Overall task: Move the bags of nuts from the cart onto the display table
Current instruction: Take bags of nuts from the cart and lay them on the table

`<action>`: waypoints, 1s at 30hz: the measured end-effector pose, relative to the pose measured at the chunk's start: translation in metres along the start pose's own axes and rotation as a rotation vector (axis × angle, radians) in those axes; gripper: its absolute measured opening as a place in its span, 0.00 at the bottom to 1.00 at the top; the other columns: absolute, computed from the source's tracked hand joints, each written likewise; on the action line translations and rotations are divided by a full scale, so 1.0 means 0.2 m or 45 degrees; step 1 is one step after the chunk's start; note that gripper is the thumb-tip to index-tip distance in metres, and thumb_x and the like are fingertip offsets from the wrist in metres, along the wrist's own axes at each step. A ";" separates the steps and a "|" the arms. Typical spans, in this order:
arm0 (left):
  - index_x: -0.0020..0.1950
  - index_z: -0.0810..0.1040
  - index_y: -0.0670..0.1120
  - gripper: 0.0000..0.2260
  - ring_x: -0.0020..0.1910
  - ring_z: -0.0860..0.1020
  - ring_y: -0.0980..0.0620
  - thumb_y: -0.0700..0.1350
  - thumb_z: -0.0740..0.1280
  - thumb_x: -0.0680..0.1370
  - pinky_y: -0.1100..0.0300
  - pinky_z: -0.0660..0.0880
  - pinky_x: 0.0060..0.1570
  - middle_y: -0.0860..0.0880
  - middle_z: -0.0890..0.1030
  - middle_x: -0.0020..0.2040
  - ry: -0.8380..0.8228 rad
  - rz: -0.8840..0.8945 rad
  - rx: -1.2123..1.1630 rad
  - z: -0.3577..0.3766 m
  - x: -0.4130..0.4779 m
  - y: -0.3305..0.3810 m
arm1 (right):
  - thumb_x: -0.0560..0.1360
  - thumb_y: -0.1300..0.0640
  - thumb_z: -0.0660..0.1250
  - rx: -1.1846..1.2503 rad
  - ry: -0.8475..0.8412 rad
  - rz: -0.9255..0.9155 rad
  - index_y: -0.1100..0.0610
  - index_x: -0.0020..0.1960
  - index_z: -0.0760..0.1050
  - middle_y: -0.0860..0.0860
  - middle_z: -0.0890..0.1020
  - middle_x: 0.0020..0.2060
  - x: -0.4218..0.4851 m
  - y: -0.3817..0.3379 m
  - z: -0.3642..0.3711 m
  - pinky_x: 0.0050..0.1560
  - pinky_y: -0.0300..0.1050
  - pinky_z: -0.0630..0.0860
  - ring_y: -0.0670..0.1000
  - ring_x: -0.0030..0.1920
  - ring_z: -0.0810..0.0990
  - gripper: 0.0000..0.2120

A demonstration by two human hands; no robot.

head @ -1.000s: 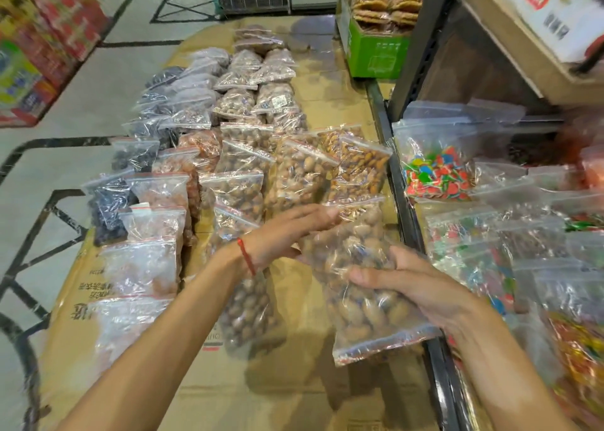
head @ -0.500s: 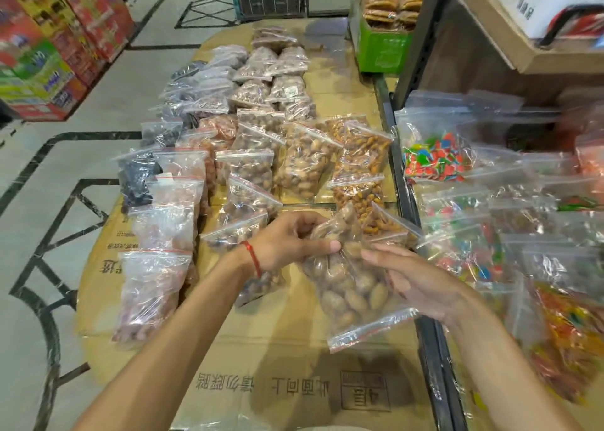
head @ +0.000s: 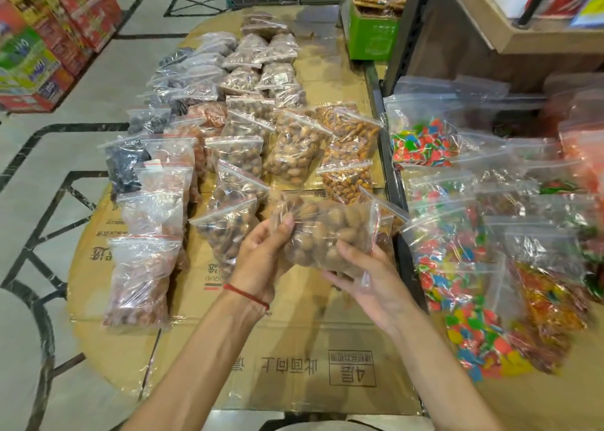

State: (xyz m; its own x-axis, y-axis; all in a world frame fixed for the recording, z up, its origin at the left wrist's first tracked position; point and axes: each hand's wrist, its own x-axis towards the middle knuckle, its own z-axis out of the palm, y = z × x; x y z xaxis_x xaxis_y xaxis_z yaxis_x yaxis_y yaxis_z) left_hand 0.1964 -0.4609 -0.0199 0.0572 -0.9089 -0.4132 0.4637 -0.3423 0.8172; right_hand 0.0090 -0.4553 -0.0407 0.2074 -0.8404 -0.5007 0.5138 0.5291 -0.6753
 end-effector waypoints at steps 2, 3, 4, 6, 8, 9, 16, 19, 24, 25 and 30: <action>0.52 0.80 0.42 0.06 0.36 0.84 0.53 0.43 0.71 0.78 0.64 0.78 0.31 0.44 0.86 0.46 -0.005 0.012 -0.043 -0.02 -0.02 -0.04 | 0.71 0.65 0.78 -0.015 0.010 -0.002 0.60 0.72 0.76 0.60 0.84 0.65 0.01 0.02 -0.01 0.70 0.66 0.76 0.62 0.67 0.82 0.30; 0.57 0.79 0.41 0.13 0.39 0.84 0.52 0.44 0.73 0.75 0.62 0.80 0.34 0.43 0.85 0.49 -0.018 0.019 -0.025 -0.05 -0.02 -0.05 | 0.70 0.65 0.78 -0.078 0.003 -0.024 0.60 0.72 0.76 0.61 0.84 0.65 0.01 0.00 -0.02 0.69 0.64 0.78 0.62 0.66 0.83 0.31; 0.60 0.78 0.40 0.18 0.41 0.83 0.51 0.45 0.75 0.73 0.60 0.81 0.36 0.43 0.85 0.50 -0.047 0.006 0.017 -0.07 -0.03 -0.04 | 0.70 0.65 0.79 -0.156 -0.018 -0.053 0.60 0.72 0.75 0.62 0.84 0.64 0.01 -0.02 -0.02 0.65 0.61 0.81 0.62 0.65 0.84 0.32; 0.61 0.79 0.42 0.22 0.43 0.84 0.53 0.45 0.80 0.70 0.59 0.81 0.40 0.47 0.86 0.49 -0.114 -0.013 0.185 -0.13 -0.02 -0.02 | 0.69 0.65 0.80 -0.314 -0.085 -0.108 0.59 0.70 0.77 0.59 0.87 0.60 0.00 -0.10 -0.03 0.57 0.55 0.85 0.59 0.59 0.87 0.31; 0.62 0.78 0.47 0.27 0.49 0.85 0.54 0.46 0.83 0.66 0.58 0.80 0.46 0.51 0.86 0.53 -0.165 0.032 0.342 -0.17 -0.01 0.02 | 0.67 0.66 0.78 -0.446 -0.205 -0.146 0.57 0.66 0.79 0.57 0.88 0.56 0.00 -0.18 -0.05 0.51 0.52 0.86 0.57 0.55 0.88 0.28; 0.67 0.76 0.50 0.34 0.55 0.84 0.54 0.49 0.84 0.64 0.58 0.81 0.51 0.52 0.84 0.58 -0.191 0.080 0.406 -0.19 0.01 0.05 | 0.67 0.66 0.77 -0.515 -0.274 -0.159 0.56 0.65 0.80 0.57 0.88 0.55 0.00 -0.23 -0.05 0.51 0.52 0.86 0.57 0.54 0.88 0.27; 0.66 0.77 0.49 0.23 0.57 0.84 0.49 0.46 0.78 0.73 0.53 0.81 0.56 0.51 0.85 0.59 -0.606 0.131 0.848 -0.11 0.07 0.09 | 0.63 0.67 0.81 -0.832 -0.472 -0.172 0.52 0.65 0.82 0.52 0.88 0.57 0.06 -0.34 -0.01 0.54 0.43 0.83 0.49 0.56 0.86 0.32; 0.62 0.79 0.44 0.17 0.52 0.83 0.52 0.43 0.75 0.75 0.57 0.81 0.52 0.50 0.86 0.53 -0.442 0.153 0.672 -0.10 0.10 0.04 | 0.62 0.64 0.84 -0.683 -0.248 -0.175 0.54 0.67 0.80 0.55 0.87 0.60 0.11 -0.33 0.01 0.54 0.49 0.85 0.52 0.57 0.87 0.35; 0.60 0.80 0.41 0.13 0.48 0.82 0.50 0.43 0.74 0.78 0.57 0.80 0.45 0.45 0.85 0.51 -0.227 0.198 0.502 -0.08 0.16 -0.01 | 0.74 0.60 0.77 -0.574 -0.128 -0.180 0.51 0.69 0.80 0.55 0.84 0.66 0.21 -0.30 0.06 0.65 0.51 0.81 0.53 0.66 0.84 0.24; 0.59 0.80 0.42 0.10 0.46 0.83 0.51 0.42 0.73 0.79 0.59 0.79 0.43 0.45 0.86 0.50 -0.198 0.191 0.460 -0.08 0.18 -0.02 | 0.74 0.56 0.78 -0.623 -0.139 -0.166 0.46 0.70 0.79 0.51 0.84 0.66 0.23 -0.30 0.07 0.66 0.50 0.80 0.50 0.66 0.83 0.25; 0.62 0.79 0.38 0.21 0.55 0.82 0.38 0.51 0.76 0.76 0.42 0.77 0.58 0.35 0.84 0.58 -0.006 0.123 0.175 -0.07 0.32 0.00 | 0.81 0.49 0.71 -0.827 -0.176 -0.154 0.50 0.68 0.80 0.49 0.88 0.59 0.31 -0.25 0.15 0.62 0.49 0.82 0.50 0.61 0.86 0.16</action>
State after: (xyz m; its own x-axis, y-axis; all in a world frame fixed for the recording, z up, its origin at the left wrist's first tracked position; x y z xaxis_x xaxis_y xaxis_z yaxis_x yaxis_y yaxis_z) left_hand 0.2117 -0.5152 -0.0519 0.0916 -0.9402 -0.3281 0.3312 -0.2820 0.9005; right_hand 0.0217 -0.5384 -0.0218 0.3066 -0.8826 -0.3565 -0.0558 0.3573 -0.9323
